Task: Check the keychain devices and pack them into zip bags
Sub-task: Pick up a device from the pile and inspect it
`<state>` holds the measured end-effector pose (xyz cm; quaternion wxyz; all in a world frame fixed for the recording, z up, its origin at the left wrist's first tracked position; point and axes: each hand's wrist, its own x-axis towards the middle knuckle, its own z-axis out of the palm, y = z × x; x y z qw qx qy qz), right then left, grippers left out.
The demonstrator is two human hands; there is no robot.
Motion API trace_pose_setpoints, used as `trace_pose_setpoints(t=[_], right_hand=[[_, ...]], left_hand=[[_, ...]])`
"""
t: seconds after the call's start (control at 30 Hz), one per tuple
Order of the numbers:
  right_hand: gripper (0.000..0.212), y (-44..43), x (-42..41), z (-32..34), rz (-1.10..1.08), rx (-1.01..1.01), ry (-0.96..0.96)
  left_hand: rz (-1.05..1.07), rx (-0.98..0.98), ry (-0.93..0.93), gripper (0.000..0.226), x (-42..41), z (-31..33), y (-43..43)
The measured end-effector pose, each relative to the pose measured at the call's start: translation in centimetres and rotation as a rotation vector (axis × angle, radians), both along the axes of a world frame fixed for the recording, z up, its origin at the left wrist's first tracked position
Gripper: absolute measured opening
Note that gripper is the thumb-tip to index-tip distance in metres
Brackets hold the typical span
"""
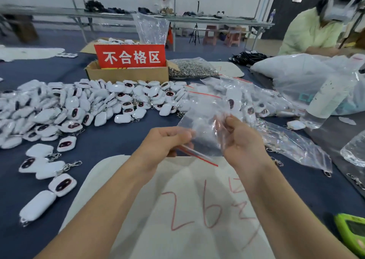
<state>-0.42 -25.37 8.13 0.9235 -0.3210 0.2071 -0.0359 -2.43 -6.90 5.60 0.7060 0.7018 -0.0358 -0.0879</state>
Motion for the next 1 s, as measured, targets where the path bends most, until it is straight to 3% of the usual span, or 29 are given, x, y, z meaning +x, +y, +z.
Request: trace_pose_setpoints(t=[0.13,0.23,0.33,0.4,0.47,0.53,0.6,0.73,0.8,1.0], right_hand=[[0.017,3.4,1.6,-1.6,-0.037,0.09,0.019],[0.019,5.2,2.2,-3.6,0.0,-0.002,0.02],[0.022,5.5,1.7,-5.2,0.019,-0.347,-0.046],[0.03,5.2,1.2,-5.5,-0.038,-0.717,-0.093],[0.042,4.8,0.5,-5.2,-0.186,-1.056,-0.121],[0.036,4.9,-0.8,-4.5,-0.302,-1.264,-0.193],[0.02,5.7,-2.1,-4.2,-0.187,-1.406,-0.362],[0.019,7.7,-2.9,-4.9,0.327,-1.4,-0.463],[0.006,7.7,-2.6,-5.2,0.403,-1.366,-0.489],[0.025,6.6,-2.4,-4.8,0.461,-1.17,-0.499]], left_hand=[[0.042,-0.143,0.032,0.024,-0.8,-1.2,3.5],[0.189,-0.265,0.077,0.028,-0.3,-2.1,4.6],[0.295,-0.335,0.074,0.018,0.3,-2.6,5.1],[0.339,-0.33,0.044,0.009,0.6,-2.7,5.4],[0.383,-0.317,0.009,0.016,0.7,-2.8,5.6],[0.426,-0.255,-0.032,0.012,0.7,-3.0,5.6],[0.452,-0.168,-0.073,0.015,0.6,-3.0,5.3],[0.405,-0.104,-0.117,0.018,0.3,-3.0,5.0],[0.355,-0.047,-0.161,0.017,0.1,-3.1,4.9],[0.259,0.035,-0.256,0.013,-0.4,-2.8,4.3]])
